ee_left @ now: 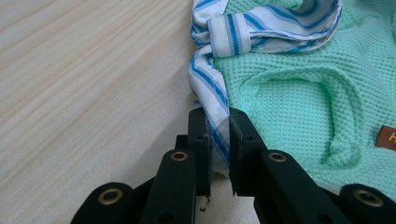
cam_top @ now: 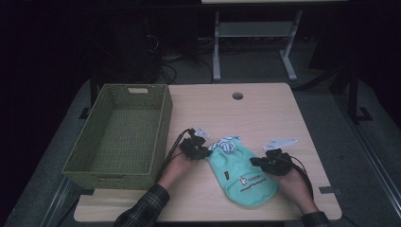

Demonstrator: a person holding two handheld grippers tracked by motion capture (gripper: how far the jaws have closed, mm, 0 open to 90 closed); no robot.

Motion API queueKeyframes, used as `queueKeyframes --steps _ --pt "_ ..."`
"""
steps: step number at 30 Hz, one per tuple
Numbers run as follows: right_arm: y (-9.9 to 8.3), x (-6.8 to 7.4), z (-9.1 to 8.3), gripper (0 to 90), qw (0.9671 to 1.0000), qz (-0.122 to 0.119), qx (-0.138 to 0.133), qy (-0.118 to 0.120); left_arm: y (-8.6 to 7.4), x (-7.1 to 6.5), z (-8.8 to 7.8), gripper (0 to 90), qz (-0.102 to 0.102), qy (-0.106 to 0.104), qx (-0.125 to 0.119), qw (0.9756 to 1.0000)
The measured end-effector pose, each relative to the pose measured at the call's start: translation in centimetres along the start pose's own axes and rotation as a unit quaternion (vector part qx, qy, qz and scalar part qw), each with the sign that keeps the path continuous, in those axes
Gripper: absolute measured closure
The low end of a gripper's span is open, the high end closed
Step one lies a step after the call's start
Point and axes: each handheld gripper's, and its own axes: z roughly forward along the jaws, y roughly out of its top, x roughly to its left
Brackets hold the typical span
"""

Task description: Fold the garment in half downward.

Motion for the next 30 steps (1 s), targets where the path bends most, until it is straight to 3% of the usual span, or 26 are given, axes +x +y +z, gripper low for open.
queueKeyframes --steps 10,16,20,26,30 --pt "1.0 0.9 1.8 90.0 0.9997 -0.008 -0.003 0.025 0.0 -0.1 0.0 80.5 0.001 0.0 0.001 1.0" --pt "1.2 1.3 3.1 90.0 0.9993 -0.008 0.005 0.035 0.0 -0.1 0.0 80.4 0.002 0.001 0.001 1.0" --pt "1.1 1.6 4.3 90.0 0.9989 -0.017 0.027 0.035 0.0 -0.1 0.0 80.9 0.005 0.003 0.0 1.0" --pt "1.0 1.6 4.3 90.0 0.9989 -0.02 0.023 0.035 0.0 0.0 -0.1 81.8 0.001 0.0 -0.001 1.0" --pt "0.9 1.6 4.3 90.0 0.9989 -0.024 0.022 0.034 0.1 -0.1 -0.5 81.9 -0.008 -0.003 -0.016 0.9998"
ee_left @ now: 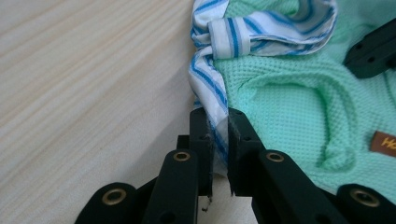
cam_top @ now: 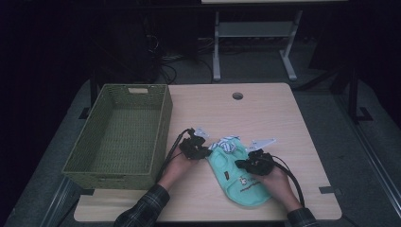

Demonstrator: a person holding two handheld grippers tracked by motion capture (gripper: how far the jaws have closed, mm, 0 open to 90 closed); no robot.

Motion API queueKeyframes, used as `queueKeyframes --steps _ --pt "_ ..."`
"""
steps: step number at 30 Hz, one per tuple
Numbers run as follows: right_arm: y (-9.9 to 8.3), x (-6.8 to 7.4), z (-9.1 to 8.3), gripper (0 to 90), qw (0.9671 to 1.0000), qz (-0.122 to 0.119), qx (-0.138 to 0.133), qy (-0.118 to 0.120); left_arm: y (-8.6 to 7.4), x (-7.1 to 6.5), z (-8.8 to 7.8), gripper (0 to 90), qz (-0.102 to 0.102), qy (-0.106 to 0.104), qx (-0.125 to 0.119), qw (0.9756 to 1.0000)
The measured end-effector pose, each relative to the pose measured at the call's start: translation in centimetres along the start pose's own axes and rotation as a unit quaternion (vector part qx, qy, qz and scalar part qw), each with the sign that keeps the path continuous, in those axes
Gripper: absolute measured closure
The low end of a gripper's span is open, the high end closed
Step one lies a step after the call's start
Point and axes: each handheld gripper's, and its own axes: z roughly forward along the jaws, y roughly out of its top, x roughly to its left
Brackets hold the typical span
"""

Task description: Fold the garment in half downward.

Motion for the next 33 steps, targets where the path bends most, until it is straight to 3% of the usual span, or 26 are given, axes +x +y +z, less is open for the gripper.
queueKeyframes --steps 7,14,23,28,32,33 --pt "0.0 -0.1 0.0 90.0 1.0 0.0 0.001 0.002 0.8 -0.2 -1.7 82.1 -0.015 -0.019 -0.048 0.9986" --pt "0.5 -0.3 0.2 90.0 0.9999 -0.002 0.011 0.005 2.3 -1.2 -3.9 82.2 -0.005 -0.046 -0.087 0.9951" --pt "1.8 -0.4 1.0 90.0 0.9996 -0.005 0.029 0.001 3.8 -2.4 -5.0 82.3 0.023 -0.057 -0.103 0.9928" --pt "2.1 -0.6 1.3 90.0 0.9996 -0.009 0.025 0.001 4.3 -2.8 -5.2 82.3 0.027 -0.061 -0.108 0.9919" --pt "2.1 -0.6 1.0 90.0 0.9996 -0.014 0.023 -0.004 4.4 -2.8 -5.2 82.3 0.03 -0.05 -0.104 0.9928" --pt "2.1 -0.6 0.1 90.0 0.9998 -0.011 0.014 -0.005 4.4 -2.5 -5.4 82.3 0.03 -0.04 -0.104 0.9933"
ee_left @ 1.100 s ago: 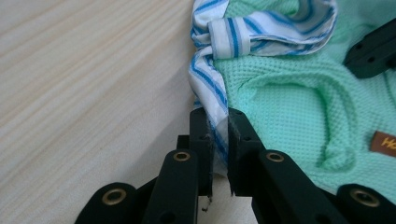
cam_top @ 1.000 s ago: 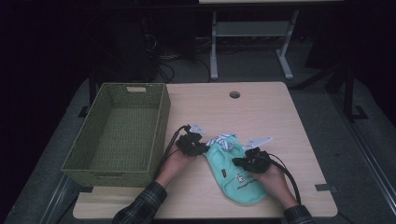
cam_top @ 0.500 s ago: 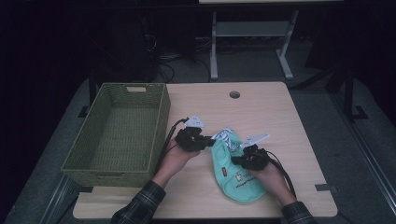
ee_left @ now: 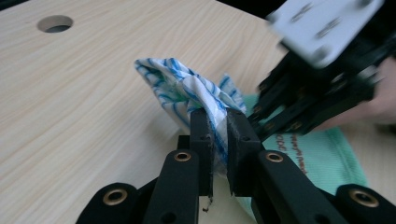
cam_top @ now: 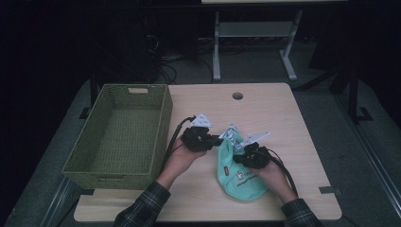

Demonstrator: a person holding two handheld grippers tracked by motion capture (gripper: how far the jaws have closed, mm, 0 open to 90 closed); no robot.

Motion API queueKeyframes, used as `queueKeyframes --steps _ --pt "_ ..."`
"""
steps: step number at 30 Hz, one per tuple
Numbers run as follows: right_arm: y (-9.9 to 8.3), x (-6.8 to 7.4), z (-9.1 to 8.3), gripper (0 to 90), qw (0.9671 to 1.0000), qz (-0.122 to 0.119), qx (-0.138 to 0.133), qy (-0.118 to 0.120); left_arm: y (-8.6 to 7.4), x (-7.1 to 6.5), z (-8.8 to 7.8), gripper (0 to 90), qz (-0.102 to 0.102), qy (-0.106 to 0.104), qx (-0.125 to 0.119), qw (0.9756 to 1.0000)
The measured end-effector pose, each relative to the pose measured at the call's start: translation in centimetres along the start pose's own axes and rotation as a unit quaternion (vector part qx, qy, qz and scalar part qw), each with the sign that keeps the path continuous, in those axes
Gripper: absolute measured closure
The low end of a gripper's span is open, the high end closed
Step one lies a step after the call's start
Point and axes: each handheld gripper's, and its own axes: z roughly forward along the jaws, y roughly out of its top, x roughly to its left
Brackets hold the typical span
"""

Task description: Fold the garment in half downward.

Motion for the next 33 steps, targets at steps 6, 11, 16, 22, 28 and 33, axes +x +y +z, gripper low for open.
queueKeyframes --steps 6,11,16,22,28,33 --pt "-1.5 -0.3 -2.2 90.0 0.9999 0.002 0.002 -0.015 0.0 1.0 -1.2 82.3 -0.009 0.038 -0.01 0.9992" --pt "-2.8 -0.4 -3.3 90.0 0.9997 0.009 0.004 -0.021 0.0 1.6 -2.0 82.2 -0.013 0.055 -0.015 0.9983" --pt "-4.4 -0.3 -3.9 90.0 0.9996 0.014 0.014 -0.02 -0.2 1.6 -2.0 82.2 -0.011 0.053 -0.011 0.9985" --pt "-4.6 -0.3 -3.3 90.0 0.9996 0.014 0.018 -0.018 -0.5 1.3 -1.7 82.1 -0.012 0.038 -0.009 0.9992" --pt "-4.6 -0.4 -3.3 90.0 0.9995 0.016 0.018 -0.019 -0.4 0.1 -1.4 82.1 0.0 0.011 -0.008 0.9999" --pt "-4.6 -0.4 -3.3 90.0 0.9995 0.017 0.018 -0.021 -0.3 -0.9 -1.0 81.9 0.019 -0.014 -0.006 0.9997"
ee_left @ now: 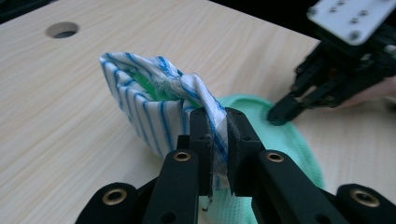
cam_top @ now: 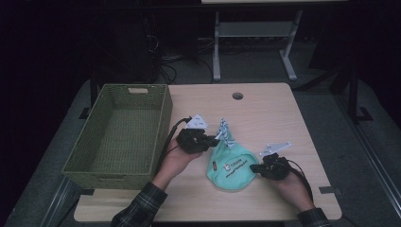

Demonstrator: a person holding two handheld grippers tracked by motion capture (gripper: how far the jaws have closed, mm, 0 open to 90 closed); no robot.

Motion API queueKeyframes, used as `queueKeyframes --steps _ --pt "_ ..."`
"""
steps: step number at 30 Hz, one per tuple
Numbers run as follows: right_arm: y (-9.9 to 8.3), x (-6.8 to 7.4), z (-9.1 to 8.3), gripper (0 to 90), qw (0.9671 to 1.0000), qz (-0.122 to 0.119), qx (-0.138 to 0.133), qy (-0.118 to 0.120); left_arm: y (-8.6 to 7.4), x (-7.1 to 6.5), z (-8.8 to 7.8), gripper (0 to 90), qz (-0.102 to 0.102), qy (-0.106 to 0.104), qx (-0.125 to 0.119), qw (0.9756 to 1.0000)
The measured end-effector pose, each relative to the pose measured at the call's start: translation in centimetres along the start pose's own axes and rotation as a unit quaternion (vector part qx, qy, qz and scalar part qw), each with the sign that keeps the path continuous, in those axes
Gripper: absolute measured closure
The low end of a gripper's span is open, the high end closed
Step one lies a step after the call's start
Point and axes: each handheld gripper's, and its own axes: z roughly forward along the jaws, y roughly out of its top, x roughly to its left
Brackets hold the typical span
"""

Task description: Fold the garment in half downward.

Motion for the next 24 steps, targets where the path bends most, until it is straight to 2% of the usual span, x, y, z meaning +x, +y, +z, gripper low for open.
queueKeyframes --steps 4,11,16,24 --pt "0.0 0.0 0.0 90.0 1.0 0.001 0.0 0.0 0.0 -0.6 0.4 81.9 0.006 -0.015 0.003 0.9999" --pt "0.0 -0.1 0.0 90.0 1.0 0.001 -0.001 -0.002 -0.6 -2.0 1.3 81.9 0.023 -0.045 0.026 0.9984" --pt "-0.1 -0.2 -0.1 90.0 1.0 0.003 -0.001 -0.004 -1.2 -2.4 1.5 81.7 0.033 -0.055 0.036 0.9973" --pt "-0.1 -0.3 -0.1 90.0 1.0 0.005 0.001 -0.004 -2.1 -2.9 2.5 80.7 0.028 -0.068 0.052 0.9959"
